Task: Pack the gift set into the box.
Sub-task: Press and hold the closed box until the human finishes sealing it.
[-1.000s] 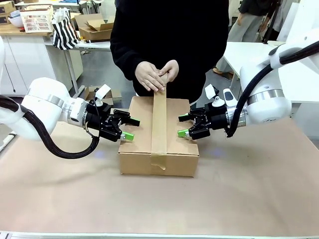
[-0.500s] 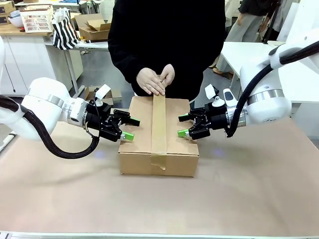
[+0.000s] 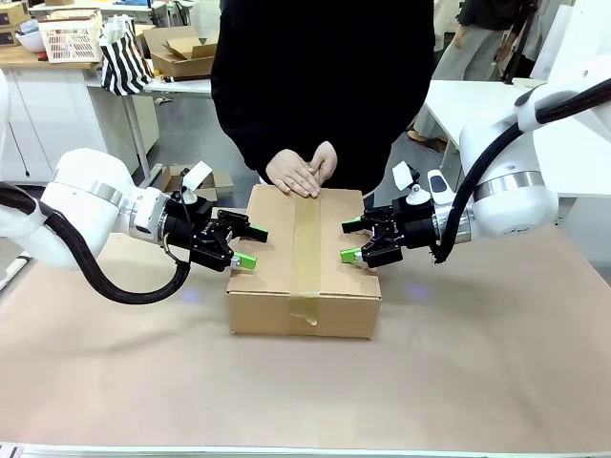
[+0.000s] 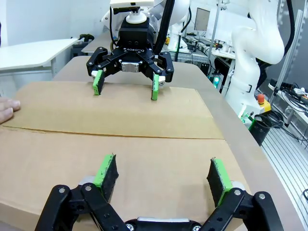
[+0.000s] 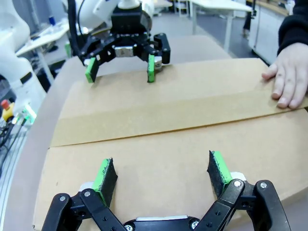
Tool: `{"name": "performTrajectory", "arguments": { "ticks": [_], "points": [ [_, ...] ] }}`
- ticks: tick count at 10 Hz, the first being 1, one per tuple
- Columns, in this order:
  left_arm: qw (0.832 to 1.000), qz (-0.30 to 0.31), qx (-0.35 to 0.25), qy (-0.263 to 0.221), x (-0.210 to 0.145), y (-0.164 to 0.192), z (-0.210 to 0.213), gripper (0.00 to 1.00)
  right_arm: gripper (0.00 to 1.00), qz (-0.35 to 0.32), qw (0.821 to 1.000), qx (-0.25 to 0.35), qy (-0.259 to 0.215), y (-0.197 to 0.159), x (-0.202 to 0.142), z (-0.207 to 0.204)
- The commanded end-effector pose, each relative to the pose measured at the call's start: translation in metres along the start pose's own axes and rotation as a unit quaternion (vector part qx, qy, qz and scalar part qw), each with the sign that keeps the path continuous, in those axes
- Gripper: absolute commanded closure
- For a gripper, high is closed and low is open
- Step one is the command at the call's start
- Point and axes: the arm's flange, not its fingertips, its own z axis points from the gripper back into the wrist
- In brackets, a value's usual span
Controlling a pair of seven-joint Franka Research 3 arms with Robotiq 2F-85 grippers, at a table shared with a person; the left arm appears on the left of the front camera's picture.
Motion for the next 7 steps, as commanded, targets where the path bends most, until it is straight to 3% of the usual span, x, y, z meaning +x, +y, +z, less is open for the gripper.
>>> {"name": "performTrajectory", "arguments": {
  "ticks": [1, 7],
  "points": [
    [1.0, -0.006, -0.003, -0.003, 0.0005, -0.0006, 0.0004, 0.0, 0.0, -0.002, 1.0, -0.002, 0.003, 0.0008, -0.0018, -0.0005],
    [1.0, -0.006, -0.003, -0.003, 0.0005, -0.0006, 0.0004, 0.0, 0.0, -0.002, 1.0, -0.002, 0.003, 0.0008, -0.0018, -0.0005]
  ]
}}
